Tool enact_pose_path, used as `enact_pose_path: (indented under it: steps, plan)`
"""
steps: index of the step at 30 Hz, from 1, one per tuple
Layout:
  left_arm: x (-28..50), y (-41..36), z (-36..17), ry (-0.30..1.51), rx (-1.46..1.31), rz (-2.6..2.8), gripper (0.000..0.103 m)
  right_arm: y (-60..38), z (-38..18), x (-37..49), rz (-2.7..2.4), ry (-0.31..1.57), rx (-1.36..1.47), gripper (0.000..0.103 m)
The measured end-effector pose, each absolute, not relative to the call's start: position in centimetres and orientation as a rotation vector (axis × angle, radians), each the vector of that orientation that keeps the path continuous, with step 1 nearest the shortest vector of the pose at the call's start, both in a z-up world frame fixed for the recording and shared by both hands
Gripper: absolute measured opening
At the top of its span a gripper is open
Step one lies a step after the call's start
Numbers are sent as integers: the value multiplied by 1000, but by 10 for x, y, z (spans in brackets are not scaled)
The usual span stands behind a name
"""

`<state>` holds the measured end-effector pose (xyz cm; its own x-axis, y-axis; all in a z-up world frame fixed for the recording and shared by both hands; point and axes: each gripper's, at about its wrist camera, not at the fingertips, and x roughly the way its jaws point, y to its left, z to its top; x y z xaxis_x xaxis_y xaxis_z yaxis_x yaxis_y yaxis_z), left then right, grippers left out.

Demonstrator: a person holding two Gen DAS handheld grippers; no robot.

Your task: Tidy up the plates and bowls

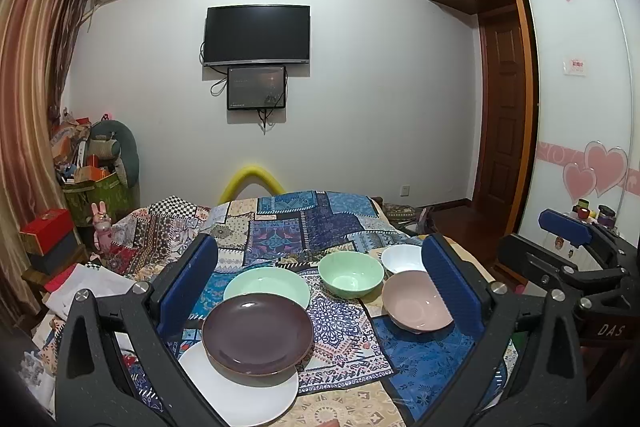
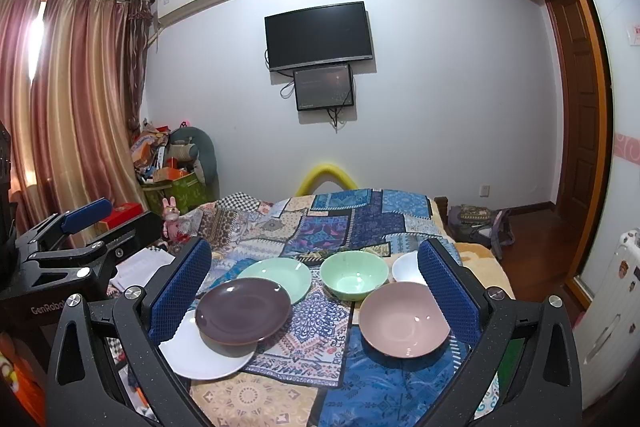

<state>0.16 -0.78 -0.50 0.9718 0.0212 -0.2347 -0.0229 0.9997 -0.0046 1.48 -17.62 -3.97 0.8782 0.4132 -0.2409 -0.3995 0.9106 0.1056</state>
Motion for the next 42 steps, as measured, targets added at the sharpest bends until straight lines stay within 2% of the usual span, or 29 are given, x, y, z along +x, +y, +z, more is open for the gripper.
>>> enact_pose_path:
  steps: [34,42]
  plan:
    - [13,4,-14,256,-23,10,103,-168,-45,23,419,283,47,103]
    - [35,38,-31,309,-37,5,103,-144,-58,45,429,337,33,103]
